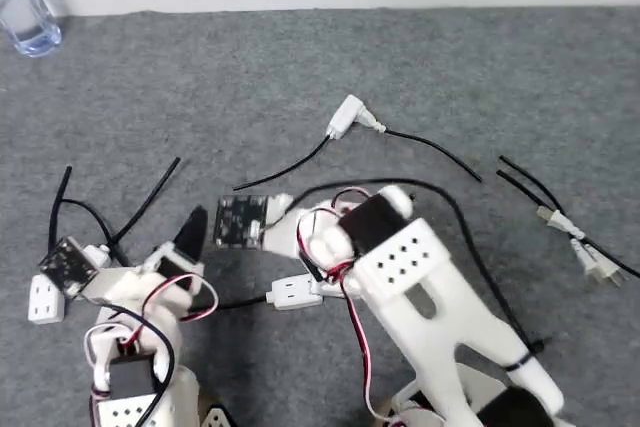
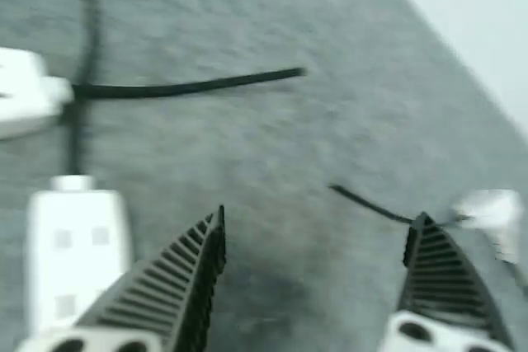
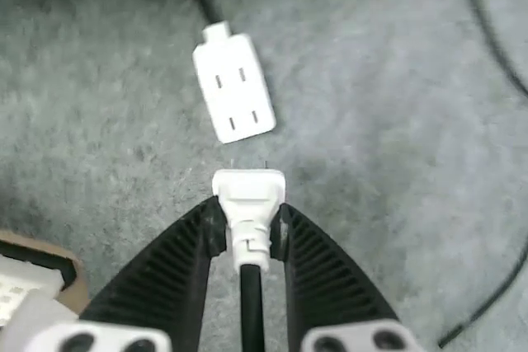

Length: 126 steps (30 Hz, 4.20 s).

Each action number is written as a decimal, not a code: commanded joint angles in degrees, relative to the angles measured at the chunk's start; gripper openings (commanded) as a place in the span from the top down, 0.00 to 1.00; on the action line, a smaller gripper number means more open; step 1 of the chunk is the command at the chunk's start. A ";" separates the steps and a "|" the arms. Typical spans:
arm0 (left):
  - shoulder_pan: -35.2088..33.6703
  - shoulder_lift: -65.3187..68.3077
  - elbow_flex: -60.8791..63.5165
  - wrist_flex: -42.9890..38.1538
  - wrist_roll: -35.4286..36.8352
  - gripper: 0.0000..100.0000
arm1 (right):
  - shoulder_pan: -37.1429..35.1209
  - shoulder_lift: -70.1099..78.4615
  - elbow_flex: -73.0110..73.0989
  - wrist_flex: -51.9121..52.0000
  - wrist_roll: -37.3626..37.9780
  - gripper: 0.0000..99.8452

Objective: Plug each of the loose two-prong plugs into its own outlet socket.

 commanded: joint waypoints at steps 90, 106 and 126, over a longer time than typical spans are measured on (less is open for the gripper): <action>-11.69 -0.62 -0.57 1.93 -8.88 0.67 | -2.15 24.92 1.58 -15.69 15.21 0.99; -11.69 -0.62 -0.57 1.93 -8.88 0.67 | -2.15 31.25 5.10 -22.81 12.92 0.99; -12.13 -0.62 -0.57 1.05 -8.88 0.67 | -5.14 15.52 5.36 -16.84 3.96 0.66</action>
